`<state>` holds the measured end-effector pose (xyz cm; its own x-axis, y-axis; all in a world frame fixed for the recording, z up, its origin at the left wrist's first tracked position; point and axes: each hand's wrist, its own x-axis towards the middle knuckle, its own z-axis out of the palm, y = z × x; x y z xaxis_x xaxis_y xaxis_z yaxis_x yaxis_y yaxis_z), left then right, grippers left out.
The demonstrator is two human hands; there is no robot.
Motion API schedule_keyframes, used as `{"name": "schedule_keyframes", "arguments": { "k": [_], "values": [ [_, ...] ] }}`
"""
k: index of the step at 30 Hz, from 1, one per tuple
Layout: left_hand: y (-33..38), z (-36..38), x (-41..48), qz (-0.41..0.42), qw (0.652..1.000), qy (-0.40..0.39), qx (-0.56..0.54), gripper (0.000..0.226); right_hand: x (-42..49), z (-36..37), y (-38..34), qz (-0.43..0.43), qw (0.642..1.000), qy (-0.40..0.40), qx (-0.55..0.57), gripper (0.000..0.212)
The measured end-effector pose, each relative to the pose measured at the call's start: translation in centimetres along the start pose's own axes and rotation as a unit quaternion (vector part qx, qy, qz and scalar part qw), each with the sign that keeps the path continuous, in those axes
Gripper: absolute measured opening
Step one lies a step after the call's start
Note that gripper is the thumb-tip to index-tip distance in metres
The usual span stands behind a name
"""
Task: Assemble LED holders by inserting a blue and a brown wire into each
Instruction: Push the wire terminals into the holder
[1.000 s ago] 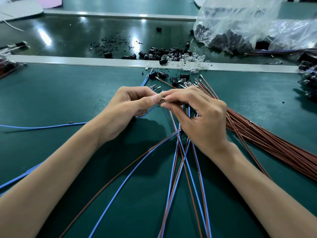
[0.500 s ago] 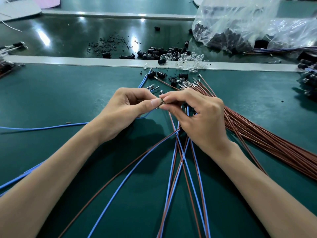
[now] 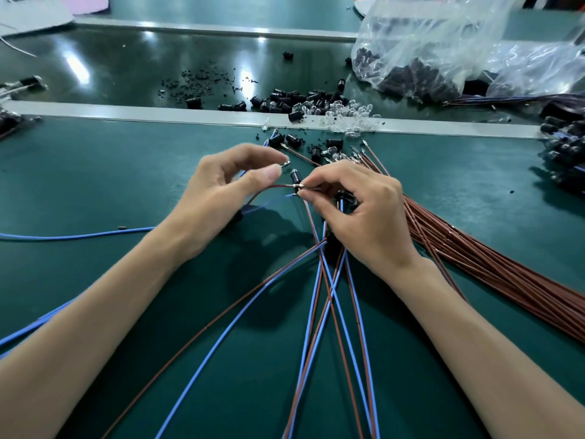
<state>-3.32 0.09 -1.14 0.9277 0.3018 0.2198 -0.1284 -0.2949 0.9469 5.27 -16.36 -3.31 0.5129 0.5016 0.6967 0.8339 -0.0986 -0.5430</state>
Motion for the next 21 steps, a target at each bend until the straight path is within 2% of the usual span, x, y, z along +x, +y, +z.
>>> {"name": "schedule_keyframes", "arguments": {
  "k": [2,4,6,8,12,15,17,21],
  "values": [
    [0.2,-1.3,0.3,0.015,0.999,0.012,0.050,0.022,0.0,0.0,0.2,0.010,1.000,-0.007,-0.005,0.007],
    [0.2,-2.9,0.5,0.053,0.986,-0.018,0.158,0.027,0.0,-0.1,0.2,0.022,1.000,-0.004,-0.003,0.006],
    [-0.4,-4.3,0.6,0.111,0.942,-0.057,0.312,0.041,0.1,-0.3,0.3,0.047,0.999,0.004,0.016,0.005],
    [-1.0,-4.9,0.7,0.136,0.900,-0.089,0.404,0.047,0.2,-0.5,0.4,0.092,0.995,0.006,0.050,0.006],
    [-1.6,-5.1,0.9,0.155,0.895,-0.137,0.395,0.040,0.3,-0.9,0.8,0.146,0.984,0.015,0.100,0.014],
    [-2.0,-5.0,1.1,0.171,0.888,-0.143,0.402,0.025,0.4,-1.1,0.9,0.159,0.980,0.028,0.120,0.019],
    [-2.4,-4.7,1.1,0.176,0.888,-0.119,0.408,0.016,0.5,-1.3,0.9,0.166,0.978,0.035,0.122,0.021],
    [-2.9,-3.8,1.0,0.168,0.902,-0.036,0.396,0.012,0.7,-1.8,1.1,0.172,0.976,0.041,0.125,0.022]
  ]
}}
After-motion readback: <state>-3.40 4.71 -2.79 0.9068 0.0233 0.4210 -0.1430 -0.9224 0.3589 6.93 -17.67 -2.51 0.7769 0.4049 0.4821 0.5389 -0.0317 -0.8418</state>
